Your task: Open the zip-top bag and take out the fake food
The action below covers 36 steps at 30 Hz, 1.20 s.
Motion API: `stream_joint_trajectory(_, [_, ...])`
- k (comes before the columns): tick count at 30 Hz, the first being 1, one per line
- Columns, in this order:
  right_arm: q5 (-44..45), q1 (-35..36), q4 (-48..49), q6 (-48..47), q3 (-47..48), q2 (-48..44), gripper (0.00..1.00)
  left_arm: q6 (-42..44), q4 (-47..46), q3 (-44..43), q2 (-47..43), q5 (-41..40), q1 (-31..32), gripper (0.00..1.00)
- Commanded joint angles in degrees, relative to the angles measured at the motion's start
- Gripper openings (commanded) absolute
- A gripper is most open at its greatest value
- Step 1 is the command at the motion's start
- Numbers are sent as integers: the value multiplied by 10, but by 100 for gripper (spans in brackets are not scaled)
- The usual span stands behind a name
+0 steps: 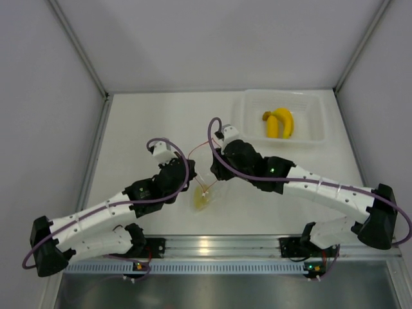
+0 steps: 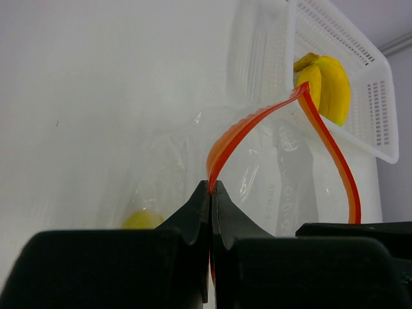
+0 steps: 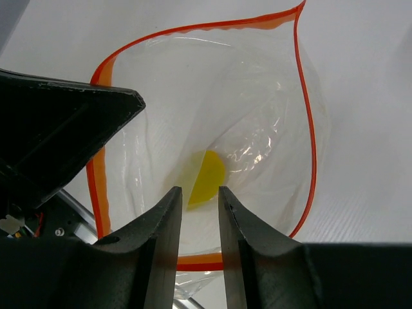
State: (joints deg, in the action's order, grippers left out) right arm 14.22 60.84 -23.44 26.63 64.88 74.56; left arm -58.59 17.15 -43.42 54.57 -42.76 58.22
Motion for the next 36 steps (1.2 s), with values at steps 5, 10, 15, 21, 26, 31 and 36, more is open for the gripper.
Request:
stream_joint_trajectory(5, [36,19,-1,14,-4,-2,29,-6,-22,-23,6,13,-1,0])
stream_joint_trajectory(10, [40,19,9,18,6,35,29,-17,-38,-13,1,27,-1,0])
stream_joint_trajectory(15, [74,19,20,25,34,85,28,-34,-50,-11,5,60,-1,0])
stream_joint_trajectory(21, [79,12,9,48,74,155,28,-61,-50,3,-14,61,0,0])
stream_joint_trajectory(26, [40,12,52,81,44,178,28,-51,-49,10,-45,44,-1,0])
stream_joint_trajectory(31, [23,12,81,102,15,187,28,-35,-49,6,-63,31,-1,0])
stream_joint_trajectory(36, [34,12,48,76,20,193,28,-14,-34,-29,-53,68,-3,0])
